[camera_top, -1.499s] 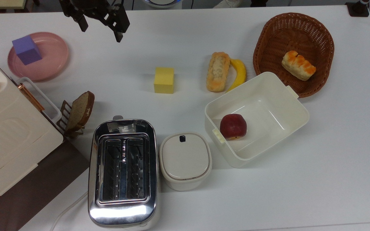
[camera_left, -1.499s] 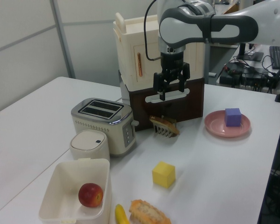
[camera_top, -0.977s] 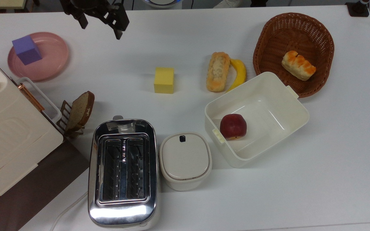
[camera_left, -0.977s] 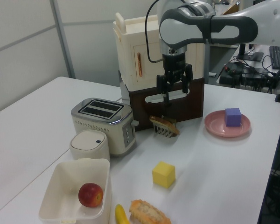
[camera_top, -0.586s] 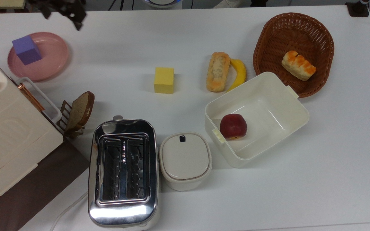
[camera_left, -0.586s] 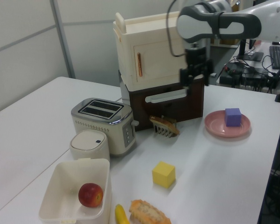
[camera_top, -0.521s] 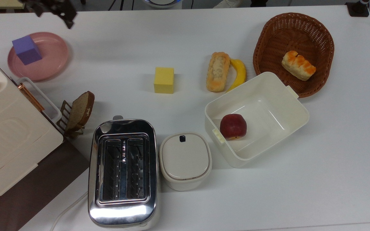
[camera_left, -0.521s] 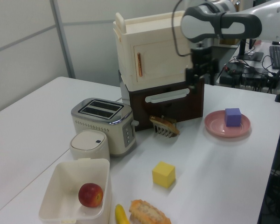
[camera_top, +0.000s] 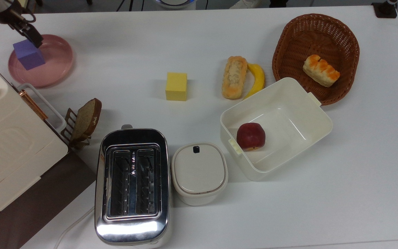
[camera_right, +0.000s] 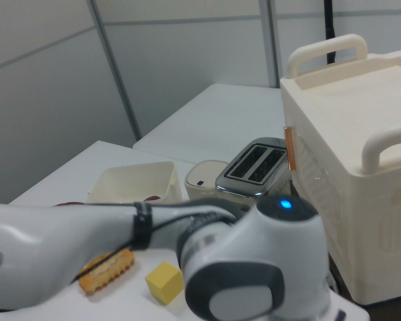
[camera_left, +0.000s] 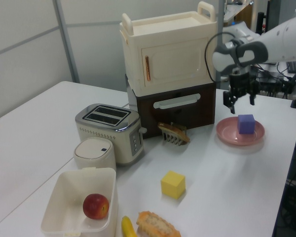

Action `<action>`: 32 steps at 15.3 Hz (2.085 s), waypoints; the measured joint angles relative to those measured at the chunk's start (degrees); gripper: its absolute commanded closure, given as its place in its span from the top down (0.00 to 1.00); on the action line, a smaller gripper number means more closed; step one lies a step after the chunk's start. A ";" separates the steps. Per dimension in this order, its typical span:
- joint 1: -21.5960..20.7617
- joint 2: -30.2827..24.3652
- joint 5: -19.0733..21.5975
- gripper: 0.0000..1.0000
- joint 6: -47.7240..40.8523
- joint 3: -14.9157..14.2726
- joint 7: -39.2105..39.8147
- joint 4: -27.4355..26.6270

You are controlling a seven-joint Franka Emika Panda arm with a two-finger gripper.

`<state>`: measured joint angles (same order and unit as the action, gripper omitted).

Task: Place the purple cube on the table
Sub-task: 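Lower the gripper and grasp the purple cube on the plate, then lift the purple cube off the plate and carry it toward the yellow cube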

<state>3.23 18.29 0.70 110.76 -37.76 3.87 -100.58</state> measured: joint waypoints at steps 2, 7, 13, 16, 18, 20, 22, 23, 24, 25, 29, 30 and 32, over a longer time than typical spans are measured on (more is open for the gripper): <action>1.08 2.35 0.01 1.00 2.33 -0.08 0.79 -0.24; 1.19 6.01 0.05 1.00 3.83 -0.05 21.13 -0.20; 0.95 8.07 0.07 0.96 5.72 0.29 39.94 -0.29; 0.96 10.79 0.08 0.60 10.82 0.42 42.43 -1.01; 0.98 11.68 0.08 0.21 11.52 0.40 42.88 -1.01; 0.95 11.57 0.08 0.14 11.04 0.39 42.90 -0.89; 0.59 10.64 0.10 0.14 7.34 0.38 42.90 -0.35; 0.05 9.75 0.14 0.14 5.00 0.39 42.90 -0.01; -0.83 8.46 0.27 0.14 2.12 0.37 42.80 0.43; -2.00 6.84 0.43 0.14 -1.05 0.38 41.77 1.03; -10.06 1.81 2.58 0.15 -8.06 1.23 29.43 2.27; -13.22 1.49 2.88 0.16 -8.70 1.53 24.89 2.30; -21.03 1.46 3.44 0.16 -9.13 2.42 12.76 2.28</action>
<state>-17.79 19.75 4.14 101.63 -35.34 16.63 -98.30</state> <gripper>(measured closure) 0.392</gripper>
